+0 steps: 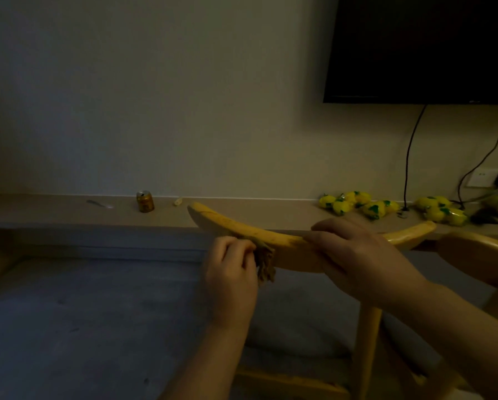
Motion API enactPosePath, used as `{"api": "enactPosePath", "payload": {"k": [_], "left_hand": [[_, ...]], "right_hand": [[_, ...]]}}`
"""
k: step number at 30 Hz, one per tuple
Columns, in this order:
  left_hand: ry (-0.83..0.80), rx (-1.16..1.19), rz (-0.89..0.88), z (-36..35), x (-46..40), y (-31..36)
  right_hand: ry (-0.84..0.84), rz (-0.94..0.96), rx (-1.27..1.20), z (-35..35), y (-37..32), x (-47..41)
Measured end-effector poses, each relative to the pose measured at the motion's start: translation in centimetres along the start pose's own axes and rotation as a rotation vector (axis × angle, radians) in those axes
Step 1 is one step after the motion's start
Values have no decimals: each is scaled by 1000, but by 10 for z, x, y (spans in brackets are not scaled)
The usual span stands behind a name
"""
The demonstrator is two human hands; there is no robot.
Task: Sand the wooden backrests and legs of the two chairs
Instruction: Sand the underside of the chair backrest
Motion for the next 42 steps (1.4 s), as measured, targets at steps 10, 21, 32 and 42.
{"api": "enactPosePath", "payload": {"k": [10, 21, 32, 42], "left_hand": [[-86, 214, -20, -52, 56, -8], [-190, 52, -159, -96, 78, 16], [-332, 27, -118, -137, 92, 7], [-416, 65, -73, -136, 90, 4]], "right_hand": [[-90, -29, -6, -12, 20, 0], [-135, 32, -43, -14, 29, 9], [-119, 33, -67, -15, 30, 10], [-116, 19, -86, -16, 30, 12]]}}
Point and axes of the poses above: each hand's wrist, its own x-axis away from the middle knuckle, its own z-axis out of the back of the hand, y = z × x, the point moved 10 cm from there along -x, towards the middle knuckle
